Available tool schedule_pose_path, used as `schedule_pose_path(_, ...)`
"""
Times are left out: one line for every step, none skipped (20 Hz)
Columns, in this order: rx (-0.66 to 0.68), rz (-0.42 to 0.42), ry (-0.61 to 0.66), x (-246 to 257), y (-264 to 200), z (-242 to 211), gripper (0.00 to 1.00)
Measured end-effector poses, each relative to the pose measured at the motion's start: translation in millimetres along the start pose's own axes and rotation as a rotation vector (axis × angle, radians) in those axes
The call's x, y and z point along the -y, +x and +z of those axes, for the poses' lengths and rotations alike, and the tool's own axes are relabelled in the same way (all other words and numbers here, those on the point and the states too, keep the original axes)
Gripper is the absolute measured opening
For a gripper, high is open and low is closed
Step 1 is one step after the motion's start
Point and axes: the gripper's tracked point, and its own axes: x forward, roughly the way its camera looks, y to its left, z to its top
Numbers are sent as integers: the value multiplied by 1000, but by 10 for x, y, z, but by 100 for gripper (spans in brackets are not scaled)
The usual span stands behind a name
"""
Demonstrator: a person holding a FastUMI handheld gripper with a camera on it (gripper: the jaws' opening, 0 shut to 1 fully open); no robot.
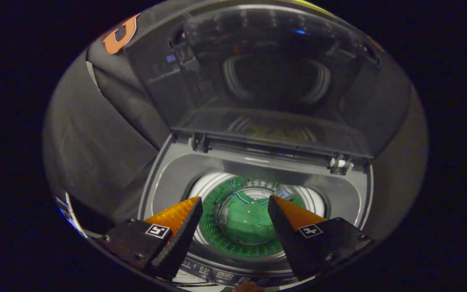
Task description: Put the clothes into the washing machine and then close the washing machine lid.
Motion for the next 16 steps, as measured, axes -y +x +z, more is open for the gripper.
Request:
schedule_pose_path(20,9,1,-37,-86,82,100)
schedule_pose_path(39,26,2,-71,-155,149,100)
schedule_pose_path(57,46,1,-103,-247,212,100)
schedule_pose_path(77,61,-1,-133,-370,297,100)
schedule_pose_path(105,71,-3,-139,-499,397,100)
schedule_pose_path(138,81,-5,-161,-629,506,100)
schedule_pose_path(174,91,-5,-183,-797,633,100)
schedule_pose_path(209,101,-3,-193,-953,768,100)
schedule_pose_path(244,116,0,-217,-1095,886,100)
schedule_pose_path(274,128,5,-238,-1228,1015,100)
schedule_pose_path(307,139,11,-256,-1400,1142,100)
schedule_pose_path(344,150,18,-275,-1563,1309,100)
schedule_pose_path(381,158,25,-287,-1699,1454,100)
schedule_pose_path(420,170,30,-317,-1839,1632,100)
schedule_pose_path(459,176,34,-316,-1976,1796,100)
schedule_pose_path(491,174,36,-304,-2052,1945,100)
